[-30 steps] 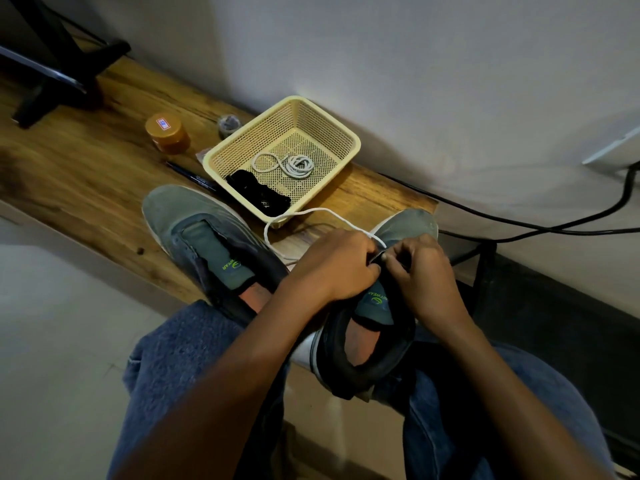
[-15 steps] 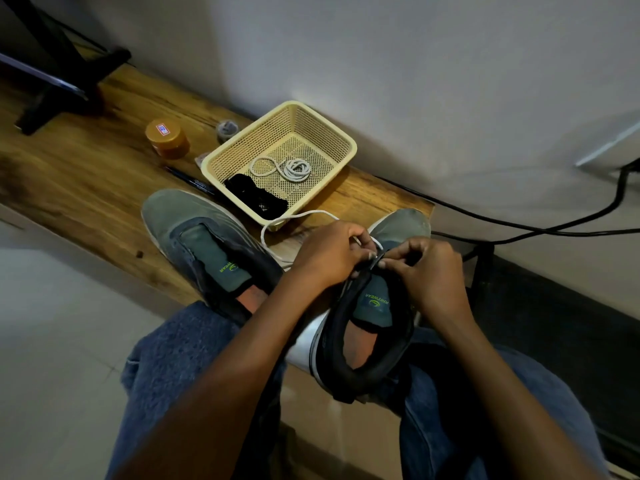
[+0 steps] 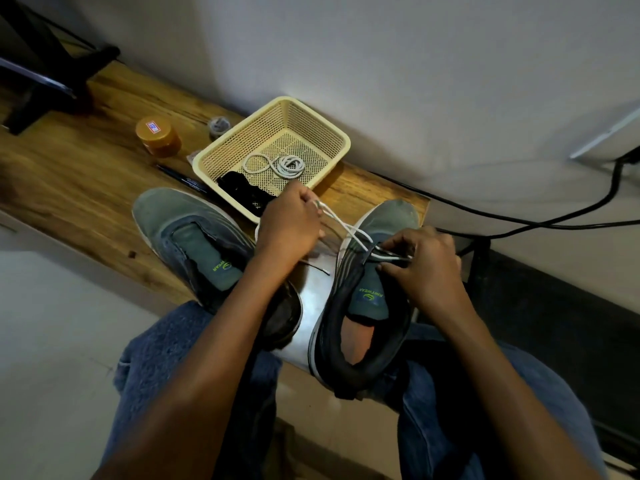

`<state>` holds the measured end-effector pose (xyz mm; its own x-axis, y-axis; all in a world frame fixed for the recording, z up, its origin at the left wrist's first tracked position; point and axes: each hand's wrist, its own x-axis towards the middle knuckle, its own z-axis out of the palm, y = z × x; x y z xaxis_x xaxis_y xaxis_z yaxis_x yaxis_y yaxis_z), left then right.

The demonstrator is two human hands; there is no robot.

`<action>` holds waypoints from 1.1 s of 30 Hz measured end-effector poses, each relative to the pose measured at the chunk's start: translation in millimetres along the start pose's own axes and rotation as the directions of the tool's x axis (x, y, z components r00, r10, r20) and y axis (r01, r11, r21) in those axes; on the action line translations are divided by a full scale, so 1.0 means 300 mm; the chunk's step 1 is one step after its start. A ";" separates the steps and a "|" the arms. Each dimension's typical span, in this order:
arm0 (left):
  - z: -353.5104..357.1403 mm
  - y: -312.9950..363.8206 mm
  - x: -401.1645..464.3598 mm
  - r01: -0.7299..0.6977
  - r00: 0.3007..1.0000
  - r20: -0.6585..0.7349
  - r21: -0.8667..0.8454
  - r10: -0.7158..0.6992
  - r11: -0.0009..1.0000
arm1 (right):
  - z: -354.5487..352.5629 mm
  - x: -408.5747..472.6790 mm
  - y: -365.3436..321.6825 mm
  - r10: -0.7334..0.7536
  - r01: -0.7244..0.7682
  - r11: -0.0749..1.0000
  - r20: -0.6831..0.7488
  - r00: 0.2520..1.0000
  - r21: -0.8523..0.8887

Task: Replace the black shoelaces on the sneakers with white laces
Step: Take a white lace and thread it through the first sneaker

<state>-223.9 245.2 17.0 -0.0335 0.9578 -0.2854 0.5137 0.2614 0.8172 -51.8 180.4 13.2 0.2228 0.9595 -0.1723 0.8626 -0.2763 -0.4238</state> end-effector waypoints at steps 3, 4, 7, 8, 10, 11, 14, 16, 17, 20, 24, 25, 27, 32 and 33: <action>0.004 0.011 -0.007 -0.045 0.998 -0.056 -0.134 0.038 0.990 | 0.005 0.000 -0.002 -0.011 0.011 1.000 0.002 1.000 0.020; 0.017 0.017 -0.016 -0.025 1.000 -0.004 -0.205 0.025 0.978 | 0.006 -0.001 -0.003 -0.016 0.016 1.000 -0.006 1.000 0.025; 0.062 0.012 -0.027 0.045 0.981 0.194 -0.230 0.001 0.972 | 0.005 0.001 -0.006 -0.018 0.018 1.000 -0.029 0.999 0.025; 0.077 0.004 -0.027 0.039 0.972 0.236 -0.182 0.005 0.983 | 0.004 0.003 -0.006 -0.012 0.013 1.000 -0.031 0.999 0.023; 0.102 -0.001 -0.038 0.014 0.956 0.293 -0.097 0.015 0.995 | 0.005 0.005 -0.008 -0.001 0.002 1.000 -0.024 1.000 0.018; 0.111 0.000 -0.045 0.003 0.953 0.301 -0.075 0.020 0.997 | 0.006 0.004 -0.010 0.000 0.000 1.000 -0.017 1.000 0.011; 0.128 0.009 -0.061 -0.039 0.972 0.230 -0.075 0.056 0.996 | 0.004 0.003 -0.015 0.003 -0.003 1.000 0.007 1.000 0.003; 0.113 0.018 -0.055 -0.072 0.986 0.145 -0.071 0.082 0.995 | 0.001 0.004 -0.013 0.012 -0.012 1.000 0.007 1.000 0.012; 0.097 0.023 -0.047 -0.073 0.993 0.088 -0.101 0.082 0.992 | -0.003 0.004 -0.011 0.020 -0.020 1.000 0.004 1.000 0.015; 0.035 0.032 -0.019 -0.108 0.980 -0.188 -0.219 0.067 0.970 | -0.009 0.005 -0.005 0.043 -0.043 0.999 -0.004 0.999 0.020; 0.012 0.026 -0.013 -0.086 0.978 -0.206 -0.314 0.021 0.946 | -0.011 0.006 -0.006 0.060 -0.059 0.998 -0.015 0.998 0.024; 0.025 0.025 -0.019 -0.030 0.997 -0.079 -0.323 0.005 0.946 | -0.010 0.007 -0.006 0.061 -0.060 0.998 -0.018 0.998 0.030; 0.057 0.019 -0.029 0.020 0.992 0.126 -0.258 0.013 0.966 | -0.007 0.009 -0.005 0.072 -0.071 0.996 -0.017 0.997 0.053; 0.094 -0.003 -0.030 -0.049 0.988 0.149 0.049 0.041 0.998 | -0.002 0.011 -0.001 0.094 -0.093 0.988 -0.002 0.996 0.121; 0.089 -0.005 -0.031 -0.054 0.990 0.134 0.100 0.040 0.994 | -0.002 0.011 0.000 0.096 -0.096 0.987 0.006 0.995 0.131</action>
<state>-201.5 232.6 5.0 0.1022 0.9428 -0.3172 0.5982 0.1965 0.7769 -50.8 183.7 13.3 0.3022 0.9281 -0.2173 0.7699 -0.3721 -0.5184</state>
